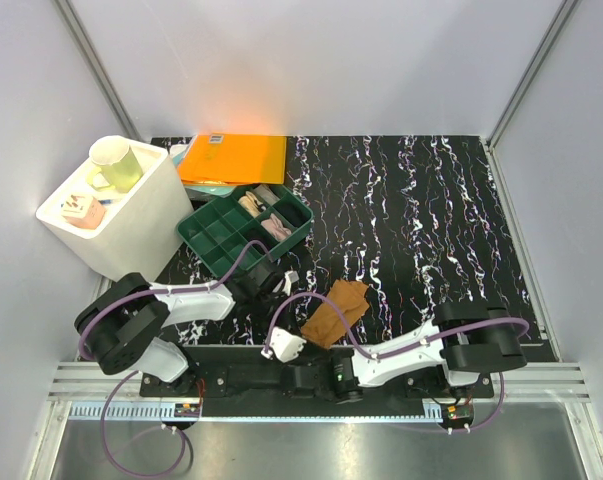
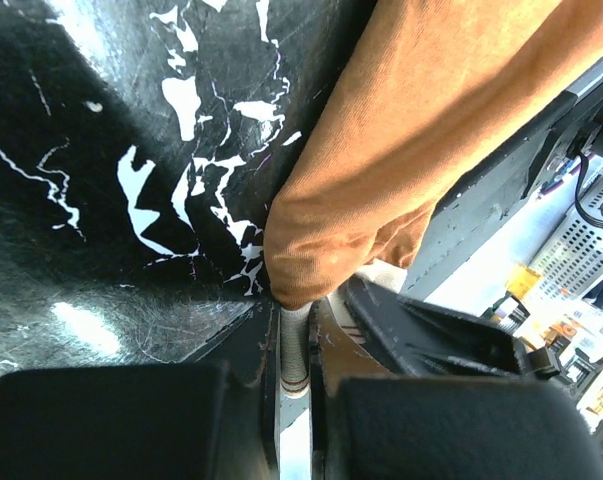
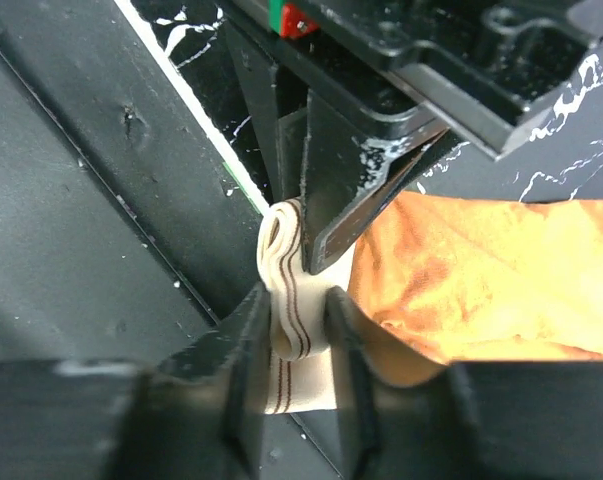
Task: Roll the underwear
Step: Roll the underwear to the center of the board.
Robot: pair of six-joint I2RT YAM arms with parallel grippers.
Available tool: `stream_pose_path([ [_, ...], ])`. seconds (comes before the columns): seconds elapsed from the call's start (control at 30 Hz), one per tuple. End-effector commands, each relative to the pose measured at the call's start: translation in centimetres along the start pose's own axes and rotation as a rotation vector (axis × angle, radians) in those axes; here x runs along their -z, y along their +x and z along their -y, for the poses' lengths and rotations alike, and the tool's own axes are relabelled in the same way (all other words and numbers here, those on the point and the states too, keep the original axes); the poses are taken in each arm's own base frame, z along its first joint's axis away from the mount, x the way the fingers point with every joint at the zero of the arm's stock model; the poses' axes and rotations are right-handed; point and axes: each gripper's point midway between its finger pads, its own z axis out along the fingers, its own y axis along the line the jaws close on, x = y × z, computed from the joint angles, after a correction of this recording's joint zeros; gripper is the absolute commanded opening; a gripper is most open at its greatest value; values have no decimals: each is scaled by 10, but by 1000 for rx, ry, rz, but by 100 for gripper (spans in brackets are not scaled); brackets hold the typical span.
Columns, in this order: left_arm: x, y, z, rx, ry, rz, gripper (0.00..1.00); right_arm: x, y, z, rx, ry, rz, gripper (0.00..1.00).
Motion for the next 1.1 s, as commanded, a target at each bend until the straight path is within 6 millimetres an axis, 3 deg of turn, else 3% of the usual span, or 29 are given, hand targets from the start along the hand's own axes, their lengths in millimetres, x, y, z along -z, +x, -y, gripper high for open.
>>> stream_pose_path([
  [0.0,5,9,-6,13,-13,-34,0,-2,2,3,-14,43,-9,23],
  [0.13,8,10,-6,12,-9,-25,0,0,6,-3,-33,-6,-17,2],
  [0.17,10,7,-4,9,-1,-7,9,3,-3,-5,-63,-35,13,0],
  [0.2,12,7,-4,12,1,0,15,4,4,-10,-71,-81,0,0],
  [0.33,25,-2,-1,-5,4,81,38,9,-5,-15,-180,-238,36,0],
  [0.4,34,-9,-2,-7,1,145,55,12,-12,-10,-236,-328,53,0],
  [0.5,49,-18,-3,-13,-11,244,68,17,-24,-1,-302,-436,78,0],
  [0.8,89,-48,4,-98,25,565,73,17,-41,12,-446,-685,81,0],
  [0.97,101,-64,30,-243,150,692,69,12,-47,33,-591,-748,80,0],
  [1.07,98,-70,44,-302,218,715,67,9,-44,47,-678,-779,59,0],
])
